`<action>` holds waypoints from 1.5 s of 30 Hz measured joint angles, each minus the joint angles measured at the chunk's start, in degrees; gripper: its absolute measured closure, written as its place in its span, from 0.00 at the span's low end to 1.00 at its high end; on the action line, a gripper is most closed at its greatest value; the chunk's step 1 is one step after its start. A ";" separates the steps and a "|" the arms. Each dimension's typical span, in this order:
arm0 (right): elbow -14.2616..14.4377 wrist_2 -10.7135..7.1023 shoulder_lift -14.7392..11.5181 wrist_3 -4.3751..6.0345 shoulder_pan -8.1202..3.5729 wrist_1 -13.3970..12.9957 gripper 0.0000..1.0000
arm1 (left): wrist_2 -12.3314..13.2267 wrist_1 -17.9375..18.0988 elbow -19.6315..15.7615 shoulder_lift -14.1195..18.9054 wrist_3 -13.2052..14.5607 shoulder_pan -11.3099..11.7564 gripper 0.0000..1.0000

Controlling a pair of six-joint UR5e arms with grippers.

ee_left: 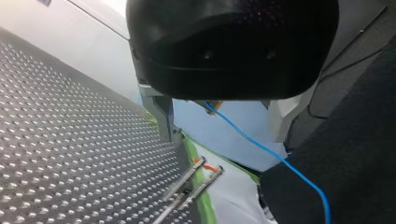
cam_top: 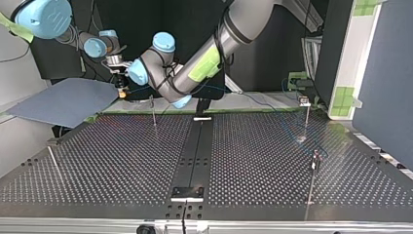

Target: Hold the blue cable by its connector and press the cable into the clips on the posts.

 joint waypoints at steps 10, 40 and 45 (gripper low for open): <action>0.00 -0.04 0.00 0.25 0.10 -0.23 1.00 | 0.77 -5.10 4.96 -5.01 -1.14 -0.34 0.00; 0.13 0.09 0.00 -0.83 0.91 -0.73 1.00 | 1.74 -20.00 12.87 -9.17 -1.34 0.00 0.00; 1.36 -0.38 0.00 -1.57 0.98 -1.07 1.00 | 1.80 -22.62 13.13 -9.17 -1.22 0.58 0.00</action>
